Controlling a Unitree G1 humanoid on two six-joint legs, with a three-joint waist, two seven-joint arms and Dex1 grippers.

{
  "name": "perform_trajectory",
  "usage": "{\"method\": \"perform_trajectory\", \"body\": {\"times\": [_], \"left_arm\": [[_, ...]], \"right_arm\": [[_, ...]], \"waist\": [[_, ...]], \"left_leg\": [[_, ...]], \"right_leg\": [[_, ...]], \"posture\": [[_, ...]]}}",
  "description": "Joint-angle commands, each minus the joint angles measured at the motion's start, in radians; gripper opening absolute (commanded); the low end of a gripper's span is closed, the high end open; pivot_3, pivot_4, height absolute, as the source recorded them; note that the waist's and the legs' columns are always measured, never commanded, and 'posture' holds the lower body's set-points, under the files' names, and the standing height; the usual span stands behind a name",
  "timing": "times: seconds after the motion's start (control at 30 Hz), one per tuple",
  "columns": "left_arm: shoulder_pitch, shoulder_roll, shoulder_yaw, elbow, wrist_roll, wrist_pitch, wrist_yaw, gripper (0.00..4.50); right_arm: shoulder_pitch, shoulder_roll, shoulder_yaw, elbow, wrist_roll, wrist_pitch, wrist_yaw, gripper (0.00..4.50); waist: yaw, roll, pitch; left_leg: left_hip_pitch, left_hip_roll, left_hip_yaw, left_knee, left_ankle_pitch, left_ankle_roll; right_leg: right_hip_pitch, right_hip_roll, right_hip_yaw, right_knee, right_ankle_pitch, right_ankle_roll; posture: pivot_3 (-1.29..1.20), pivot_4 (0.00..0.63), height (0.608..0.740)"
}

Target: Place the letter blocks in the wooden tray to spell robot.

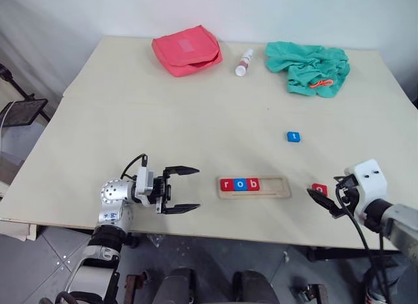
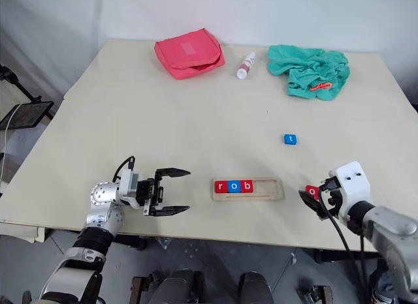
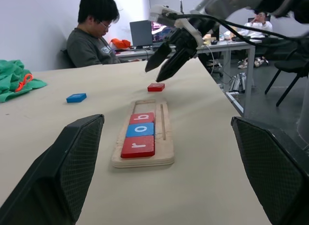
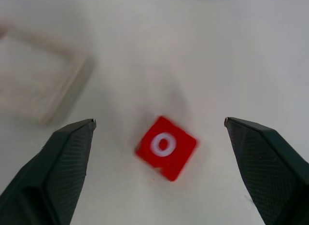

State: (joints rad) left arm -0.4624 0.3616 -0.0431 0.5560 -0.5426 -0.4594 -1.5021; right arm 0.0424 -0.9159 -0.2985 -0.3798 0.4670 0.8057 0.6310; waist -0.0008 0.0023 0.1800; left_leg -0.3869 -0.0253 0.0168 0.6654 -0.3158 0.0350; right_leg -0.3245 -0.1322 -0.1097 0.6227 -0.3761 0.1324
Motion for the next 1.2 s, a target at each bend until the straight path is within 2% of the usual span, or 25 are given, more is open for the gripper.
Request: {"method": "perform_trajectory", "body": {"times": [0.03, 0.17, 0.3, 0.53, 0.67, 0.87, 1.2], "left_arm": [[0.015, -0.009, 0.001, -0.028, -0.003, -0.015, -0.085, 4.5], [0.035, 0.001, 0.01, -0.039, 0.001, -0.025, -0.074, 4.5], [0.055, 0.01, 0.017, -0.061, 0.003, -0.03, -0.058, 4.5], [0.095, 0.025, 0.03, -0.107, 0.006, -0.028, -0.026, 4.5], [0.103, 0.025, 0.035, -0.12, 0.009, -0.023, -0.019, 4.5], [0.092, 0.025, 0.037, -0.111, 0.012, -0.019, -0.022, 4.5], [0.044, 0.016, 0.039, -0.058, 0.021, -0.025, -0.038, 4.5]], "right_arm": [[-0.109, -0.146, 0.105, 0.14, -0.059, -0.116, 0.217, 4.47], [-0.243, -0.23, 0.249, 0.306, -0.146, -0.238, 0.387, 4.47], [-0.353, -0.245, 0.372, 0.437, -0.239, -0.333, 0.505, 4.47], [-0.419, -0.23, 0.449, 0.511, -0.315, -0.38, 0.603, 4.47], [-0.422, -0.217, 0.447, 0.506, -0.328, -0.38, 0.609, 3.57], [-0.42, -0.218, 0.435, 0.494, -0.339, -0.377, 0.606, 1.5], [-0.577, -0.192, 0.456, 0.297, -0.317, -0.249, 0.625, 1.44]], "waist": [[0.0, 0.0, 0.0], [0.0, 0.0, 0.0], [0.0, 0.0, 0.0], [0.001, 0.0, 0.0], [0.002, 0.0, 0.0], [0.002, 0.0, 0.0], [-0.001, 0.0, 0.0]], "left_leg": [[0.0, 0.0, 0.001, 0.0, 0.0, 0.0], [0.0, 0.001, 0.0, 0.0, 0.0, 0.0], [0.0, 0.001, 0.0, 0.0, 0.0, 0.0], [-0.001, 0.001, -0.001, 0.001, 0.0, 0.0], [-0.001, 0.001, -0.001, 0.001, 0.0, 0.0], [-0.001, 0.001, -0.002, 0.002, 0.0, 0.0], [-0.002, 0.002, -0.002, 0.002, 0.0, -0.001]], "right_leg": [[0.0, 0.0, 0.0, -0.001, 0.0, 0.0], [0.0, 0.0, -0.001, -0.001, 0.0, 0.0], [0.0, -0.001, -0.003, -0.001, 0.0, 0.0], [0.0, -0.001, -0.005, -0.001, 0.0, 0.0], [0.001, -0.001, -0.006, -0.001, 0.0, 0.0], [0.001, -0.001, -0.006, -0.001, 0.0, 0.0], [0.0, 0.0, -0.006, -0.001, 0.0, 0.0]], "posture": [[0.0, 0.15, 0.74], [0.0, 0.15, 0.74], [0.0, 0.15, 0.74], [0.0, 0.15, 0.74], [0.0, 0.15, 0.74], [0.0, 0.15, 0.74], [0.0, 0.15, 0.74]]}}
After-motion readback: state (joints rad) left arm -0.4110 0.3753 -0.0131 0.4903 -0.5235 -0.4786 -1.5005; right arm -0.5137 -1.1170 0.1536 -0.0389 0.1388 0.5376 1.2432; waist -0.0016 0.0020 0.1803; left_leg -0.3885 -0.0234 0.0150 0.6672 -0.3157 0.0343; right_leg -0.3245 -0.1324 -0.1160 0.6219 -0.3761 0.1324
